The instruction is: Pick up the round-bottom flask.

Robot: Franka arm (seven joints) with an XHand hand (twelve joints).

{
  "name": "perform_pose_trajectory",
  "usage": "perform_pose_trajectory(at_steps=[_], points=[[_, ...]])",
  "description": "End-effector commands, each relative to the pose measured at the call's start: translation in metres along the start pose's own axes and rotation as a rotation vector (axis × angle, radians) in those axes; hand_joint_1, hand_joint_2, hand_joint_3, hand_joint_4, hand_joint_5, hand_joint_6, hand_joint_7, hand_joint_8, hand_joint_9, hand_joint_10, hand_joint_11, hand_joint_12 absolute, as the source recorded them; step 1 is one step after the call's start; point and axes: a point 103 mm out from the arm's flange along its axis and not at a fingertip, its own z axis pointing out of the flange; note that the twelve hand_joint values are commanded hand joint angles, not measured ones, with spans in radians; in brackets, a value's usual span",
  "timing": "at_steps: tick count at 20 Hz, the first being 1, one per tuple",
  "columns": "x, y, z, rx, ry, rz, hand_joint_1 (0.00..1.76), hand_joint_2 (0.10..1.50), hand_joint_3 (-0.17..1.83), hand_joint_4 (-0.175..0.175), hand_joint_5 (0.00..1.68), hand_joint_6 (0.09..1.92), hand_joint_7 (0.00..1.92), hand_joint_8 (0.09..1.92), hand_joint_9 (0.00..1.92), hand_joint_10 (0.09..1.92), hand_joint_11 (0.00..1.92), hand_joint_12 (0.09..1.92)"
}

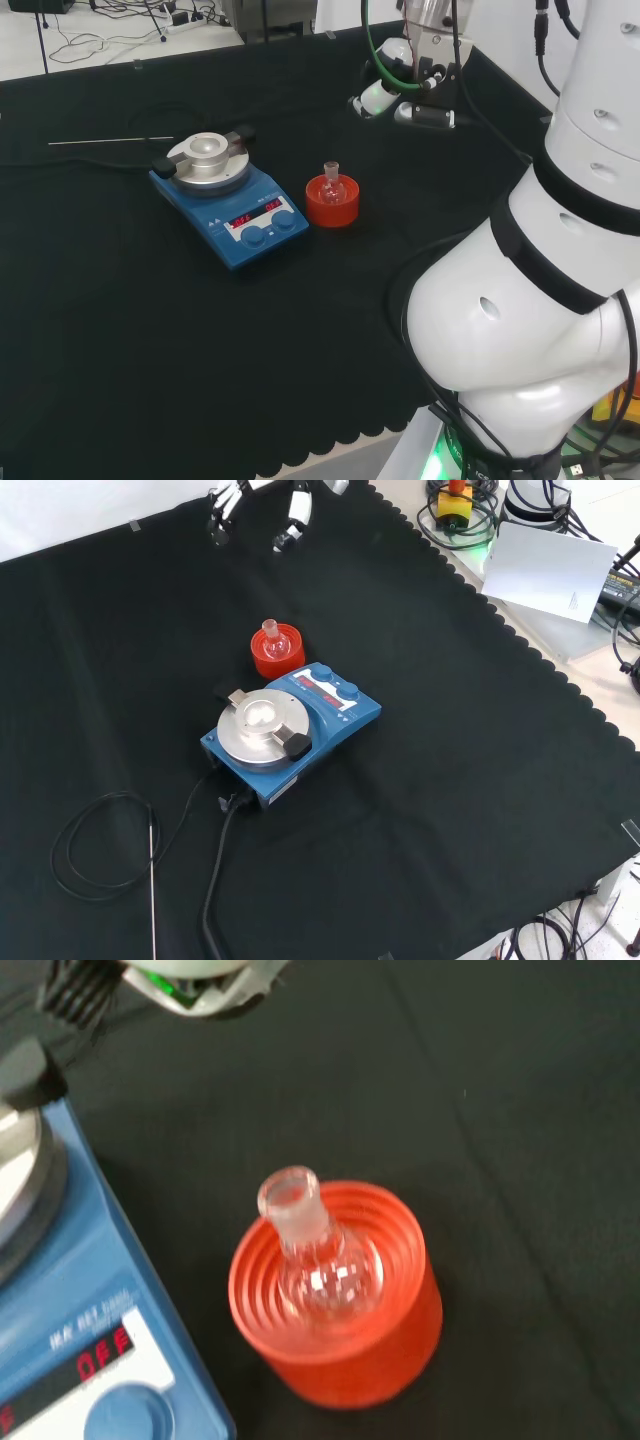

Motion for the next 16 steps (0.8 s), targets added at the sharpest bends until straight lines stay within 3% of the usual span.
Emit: perform_pose_trajectory(at_steps=[1,16], points=[[-0.006,0.012,0.044,0.040,0.000,-0.002,0.89,0.63,0.68,-0.024,0.56,0.14,0.27,0.66,0.44,0.66,0.14,1.41],[-0.016,0.026,0.079,0.073,-0.036,0.013,0.87,0.60,0.70,-0.040,0.55,0.13,0.26,0.67,0.45,0.67,0.16,1.41]])
